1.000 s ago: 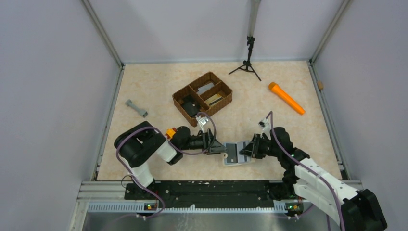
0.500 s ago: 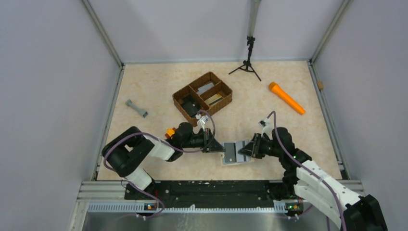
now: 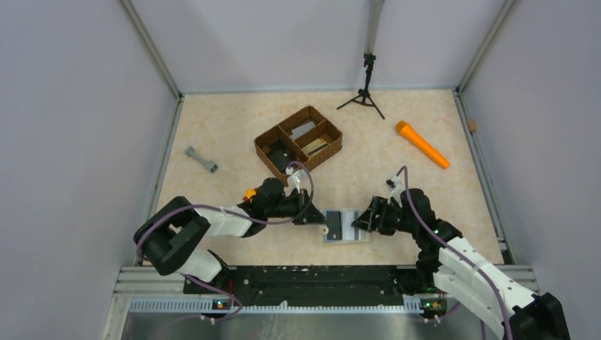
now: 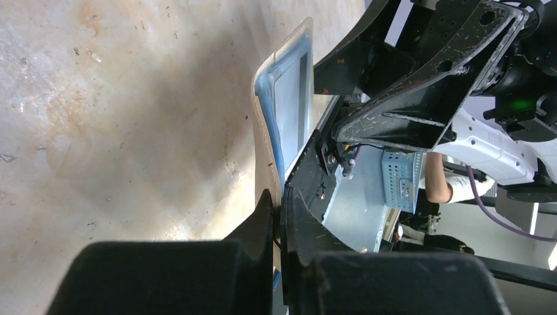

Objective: Take the credit cards out of the card holder
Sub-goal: Remove the credit card from the card holder, then place the credit card in the storage box, then remove the credit card from the card holder.

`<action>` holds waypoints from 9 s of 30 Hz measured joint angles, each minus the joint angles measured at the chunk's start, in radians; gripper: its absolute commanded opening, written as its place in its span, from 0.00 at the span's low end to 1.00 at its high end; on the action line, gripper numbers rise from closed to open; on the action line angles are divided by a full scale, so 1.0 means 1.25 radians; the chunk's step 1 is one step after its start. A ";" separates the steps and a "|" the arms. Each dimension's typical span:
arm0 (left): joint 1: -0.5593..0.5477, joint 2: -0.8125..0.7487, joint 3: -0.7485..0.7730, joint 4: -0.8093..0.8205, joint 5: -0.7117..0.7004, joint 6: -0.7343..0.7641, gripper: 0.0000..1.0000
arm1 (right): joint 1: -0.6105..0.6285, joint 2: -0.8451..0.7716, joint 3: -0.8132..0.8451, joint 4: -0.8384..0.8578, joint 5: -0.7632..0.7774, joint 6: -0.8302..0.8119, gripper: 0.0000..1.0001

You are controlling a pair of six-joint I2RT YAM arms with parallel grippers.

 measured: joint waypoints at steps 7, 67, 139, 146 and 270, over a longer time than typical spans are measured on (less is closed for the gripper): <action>0.000 0.001 -0.006 0.002 0.000 -0.003 0.00 | 0.000 -0.030 0.026 -0.072 0.065 -0.022 0.69; -0.049 -0.065 -0.107 0.442 0.030 -0.201 0.00 | 0.000 -0.132 -0.028 0.266 -0.254 0.204 0.53; 0.325 -0.564 0.123 -0.817 -0.118 0.227 0.00 | 0.000 0.328 0.436 0.188 -0.048 -0.059 0.00; 0.361 -0.550 0.306 -0.991 -0.250 0.323 0.00 | 0.003 0.578 0.668 0.160 -0.031 -0.155 0.00; 0.112 -0.444 0.070 -0.472 0.017 0.172 0.37 | 0.138 0.181 0.114 0.303 -0.030 0.125 0.00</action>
